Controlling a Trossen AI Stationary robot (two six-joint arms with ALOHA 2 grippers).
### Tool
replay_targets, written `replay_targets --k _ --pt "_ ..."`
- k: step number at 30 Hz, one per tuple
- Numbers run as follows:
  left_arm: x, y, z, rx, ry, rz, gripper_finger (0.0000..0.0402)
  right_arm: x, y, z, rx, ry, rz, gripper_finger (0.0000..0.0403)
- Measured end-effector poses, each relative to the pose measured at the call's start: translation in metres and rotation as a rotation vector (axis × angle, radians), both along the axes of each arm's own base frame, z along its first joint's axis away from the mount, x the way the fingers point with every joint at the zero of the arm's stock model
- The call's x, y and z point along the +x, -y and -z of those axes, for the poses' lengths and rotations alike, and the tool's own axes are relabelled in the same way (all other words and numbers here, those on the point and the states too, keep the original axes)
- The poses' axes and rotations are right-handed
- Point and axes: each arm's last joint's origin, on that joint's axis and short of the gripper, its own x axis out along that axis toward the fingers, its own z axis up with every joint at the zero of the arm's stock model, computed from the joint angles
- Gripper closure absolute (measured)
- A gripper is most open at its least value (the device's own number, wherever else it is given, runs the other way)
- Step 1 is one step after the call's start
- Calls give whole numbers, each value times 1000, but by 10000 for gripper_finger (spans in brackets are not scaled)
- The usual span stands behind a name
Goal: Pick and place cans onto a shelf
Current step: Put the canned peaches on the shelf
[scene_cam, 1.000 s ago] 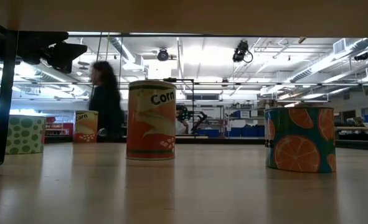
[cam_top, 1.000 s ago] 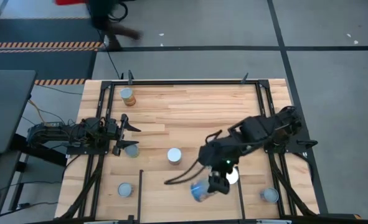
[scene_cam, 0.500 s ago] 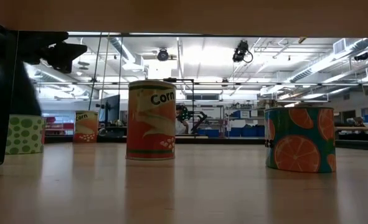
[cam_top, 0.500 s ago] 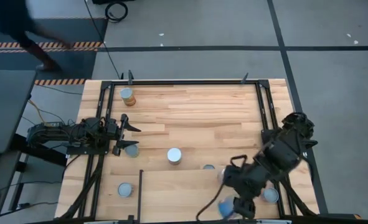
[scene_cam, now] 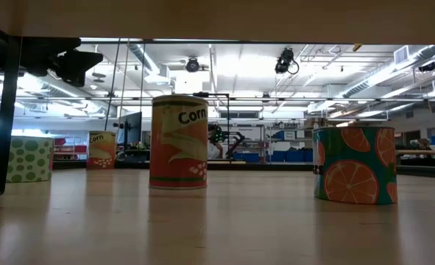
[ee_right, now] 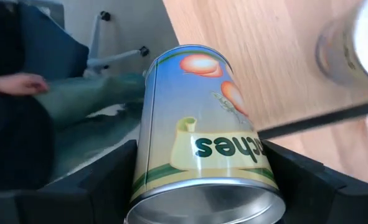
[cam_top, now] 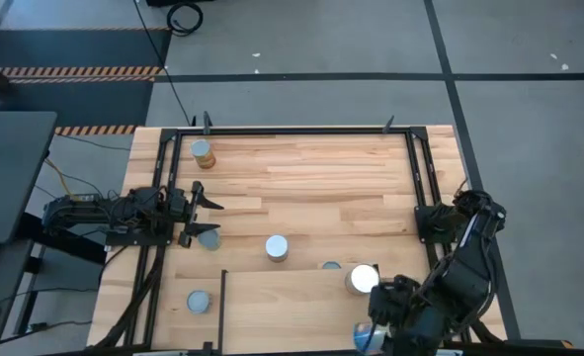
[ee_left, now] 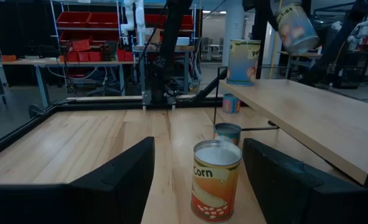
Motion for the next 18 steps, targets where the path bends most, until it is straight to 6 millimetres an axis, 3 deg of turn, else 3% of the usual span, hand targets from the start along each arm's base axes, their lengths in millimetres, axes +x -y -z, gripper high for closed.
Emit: replay_targets --k 10,18 --pt "0 0 0 0 0 0 152 2 -5 36 -144 -26 -73 83" --pt "0 0 0 0 0 0 152 3 -5 39 -172 -8 -64 66"
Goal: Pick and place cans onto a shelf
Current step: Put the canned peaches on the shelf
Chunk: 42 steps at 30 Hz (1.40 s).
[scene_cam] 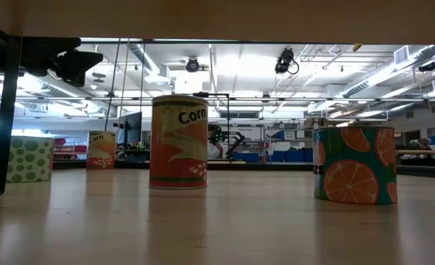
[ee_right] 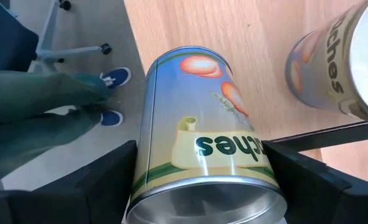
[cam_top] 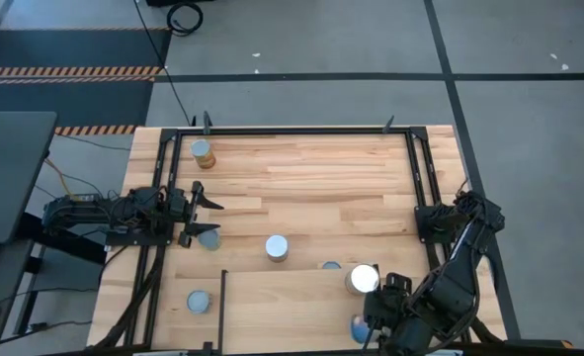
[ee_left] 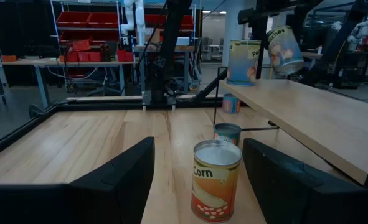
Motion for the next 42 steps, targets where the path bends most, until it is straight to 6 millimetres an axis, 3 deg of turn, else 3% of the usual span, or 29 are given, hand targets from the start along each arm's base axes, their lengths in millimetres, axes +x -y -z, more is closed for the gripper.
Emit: replay_targets --k 24,34,38,42 --pt "0 0 0 0 -1 0 152 3 3 0 -2 11 89 34" --pt "0 0 0 0 -1 0 152 6 4 -4 37 18 113 46" --pt "0 0 0 0 -2 0 152 4 5 -18 72 54 68 50" --pt "0 0 0 0 -2 0 152 -2 5 -38 62 148 -108 54"
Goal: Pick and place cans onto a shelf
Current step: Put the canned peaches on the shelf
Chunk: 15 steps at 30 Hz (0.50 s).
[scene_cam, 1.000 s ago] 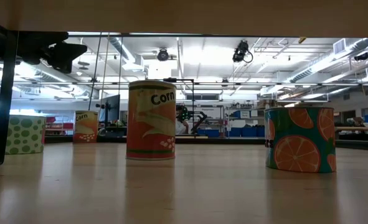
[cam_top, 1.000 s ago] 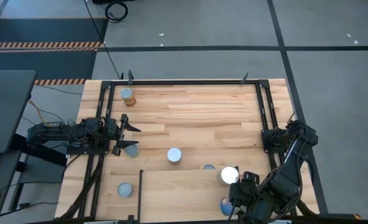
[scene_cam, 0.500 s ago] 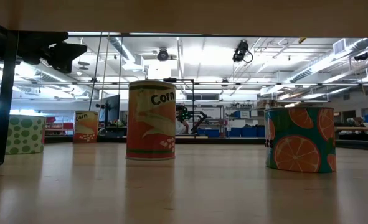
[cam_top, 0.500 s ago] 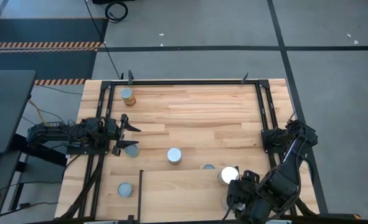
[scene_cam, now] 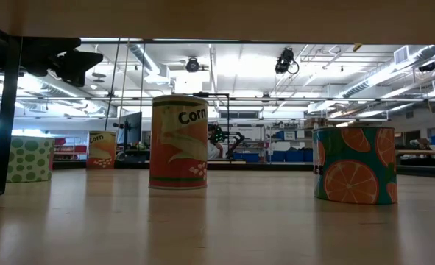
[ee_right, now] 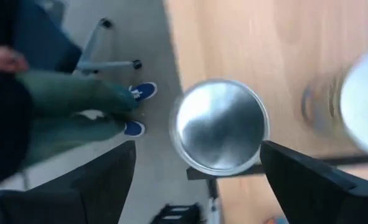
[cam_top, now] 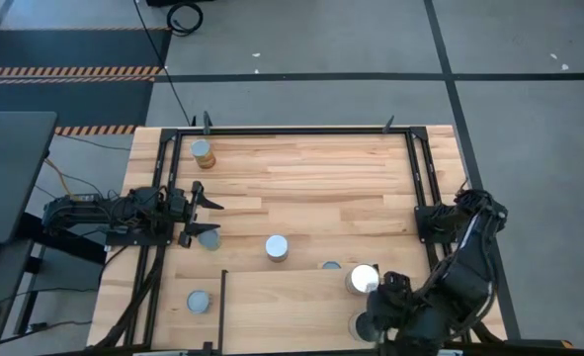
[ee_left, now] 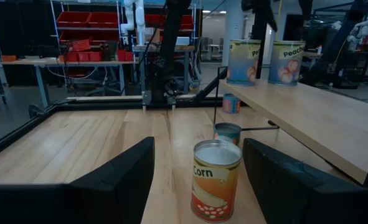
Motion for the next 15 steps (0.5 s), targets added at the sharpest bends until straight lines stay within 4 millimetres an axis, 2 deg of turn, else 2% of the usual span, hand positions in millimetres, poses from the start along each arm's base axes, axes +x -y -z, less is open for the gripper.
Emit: replay_targets --k 4,7,10,15 --pt "0 0 0 0 0 0 152 -4 -3 -1 -111 98 -161 56" --pt "0 0 0 0 0 0 152 -3 -5 9 -125 65 -189 71" --pt "0 0 0 0 0 0 152 -2 -9 16 -116 44 -208 120" --pt "0 0 0 0 0 0 152 1 -14 21 -107 71 -230 243"
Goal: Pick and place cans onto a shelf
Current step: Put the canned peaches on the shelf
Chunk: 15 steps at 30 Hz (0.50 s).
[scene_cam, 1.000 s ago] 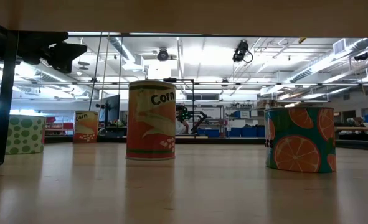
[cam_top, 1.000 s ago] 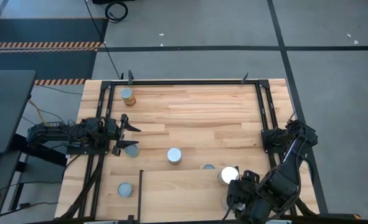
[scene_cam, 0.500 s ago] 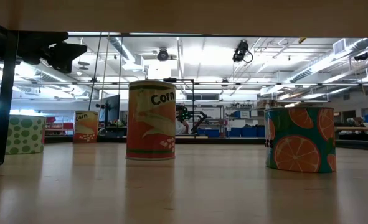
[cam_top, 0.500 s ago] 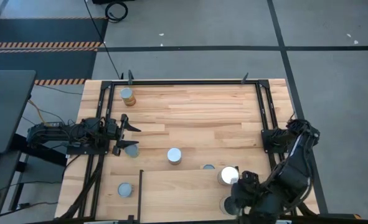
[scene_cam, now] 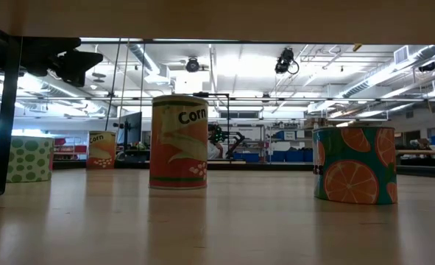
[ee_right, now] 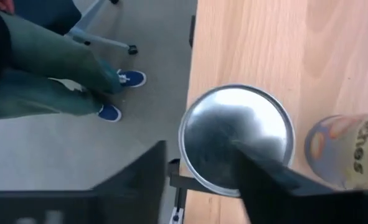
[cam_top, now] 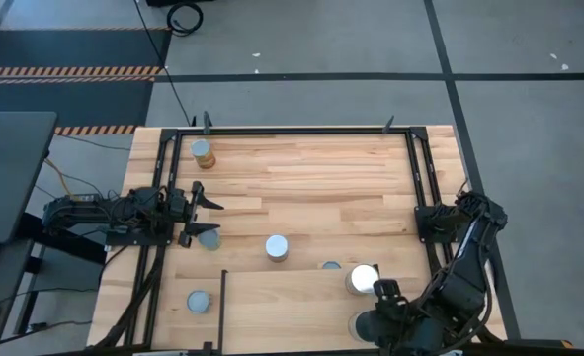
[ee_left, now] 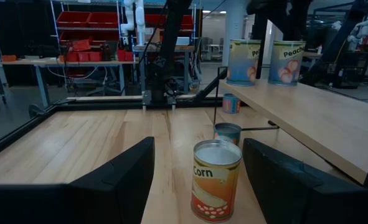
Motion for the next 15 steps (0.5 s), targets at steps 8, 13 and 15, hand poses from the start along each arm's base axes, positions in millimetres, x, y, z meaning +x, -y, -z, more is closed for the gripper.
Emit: replay_targets --k 8,13,15 --pt "0 0 0 0 0 0 152 0 2 1 -49 19 -32 395" --pt "0 0 0 0 0 0 152 1 0 4 -74 27 -73 370" --pt "0 0 0 0 0 0 152 4 -1 10 -79 33 -87 365"
